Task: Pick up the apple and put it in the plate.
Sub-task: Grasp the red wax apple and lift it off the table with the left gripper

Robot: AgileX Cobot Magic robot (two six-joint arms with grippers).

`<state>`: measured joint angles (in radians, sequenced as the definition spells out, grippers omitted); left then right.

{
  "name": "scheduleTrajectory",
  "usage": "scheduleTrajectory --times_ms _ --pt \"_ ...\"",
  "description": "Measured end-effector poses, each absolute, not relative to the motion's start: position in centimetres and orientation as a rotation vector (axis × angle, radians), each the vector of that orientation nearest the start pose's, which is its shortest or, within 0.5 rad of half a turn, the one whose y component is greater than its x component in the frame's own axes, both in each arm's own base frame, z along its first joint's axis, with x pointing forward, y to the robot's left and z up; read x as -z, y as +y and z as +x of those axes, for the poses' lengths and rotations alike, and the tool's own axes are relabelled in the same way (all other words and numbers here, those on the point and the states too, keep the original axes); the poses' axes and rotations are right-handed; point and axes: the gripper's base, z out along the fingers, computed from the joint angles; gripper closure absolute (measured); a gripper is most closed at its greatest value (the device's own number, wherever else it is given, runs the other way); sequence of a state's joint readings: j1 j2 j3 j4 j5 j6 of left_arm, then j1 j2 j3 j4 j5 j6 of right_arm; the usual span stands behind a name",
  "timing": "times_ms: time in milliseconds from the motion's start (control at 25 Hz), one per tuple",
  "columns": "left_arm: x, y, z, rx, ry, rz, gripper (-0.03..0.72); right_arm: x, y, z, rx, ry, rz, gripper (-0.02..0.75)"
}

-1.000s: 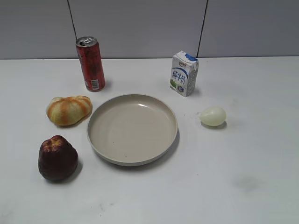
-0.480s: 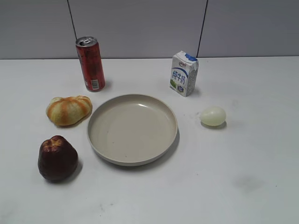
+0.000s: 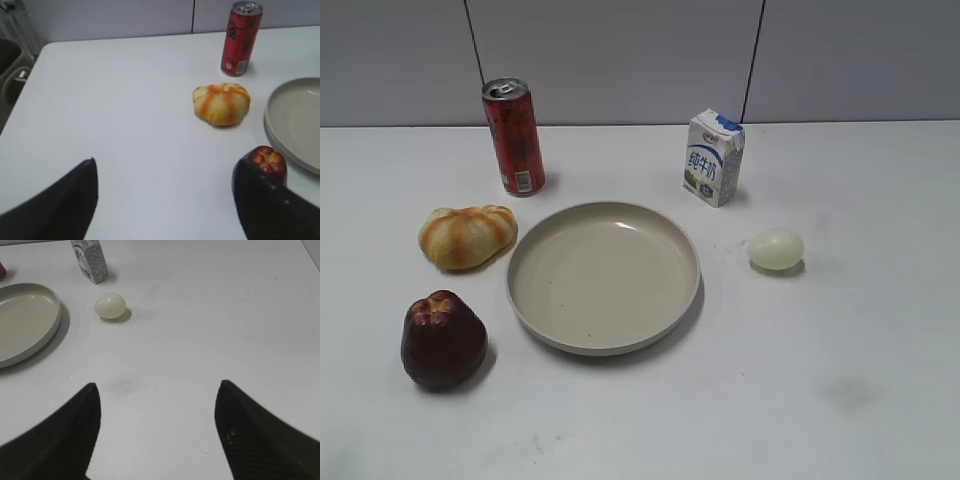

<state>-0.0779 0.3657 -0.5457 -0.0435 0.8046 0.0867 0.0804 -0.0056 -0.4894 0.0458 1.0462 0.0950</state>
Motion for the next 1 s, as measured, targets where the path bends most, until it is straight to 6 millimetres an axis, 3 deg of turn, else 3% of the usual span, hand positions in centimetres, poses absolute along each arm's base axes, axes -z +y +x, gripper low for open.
scheduleTrajectory --times_ms 320,520,720,1000 --pt "-28.9 -3.9 15.7 0.276 2.405 0.284 0.041 -27.6 0.3 -0.4 -0.165 2.038 0.013 0.167" --pt "-27.1 -7.4 20.5 0.332 2.547 0.466 0.042 -27.6 0.3 -0.4 -0.165 2.038 0.013 0.167" --pt "-23.9 -10.8 22.8 0.288 2.655 0.700 0.005 -27.6 0.3 -0.4 -0.165 2.038 0.013 0.167" --pt "-18.7 -12.1 25.0 0.242 2.796 0.763 -0.004 -27.6 0.3 -0.4 -0.165 2.038 0.013 0.167"
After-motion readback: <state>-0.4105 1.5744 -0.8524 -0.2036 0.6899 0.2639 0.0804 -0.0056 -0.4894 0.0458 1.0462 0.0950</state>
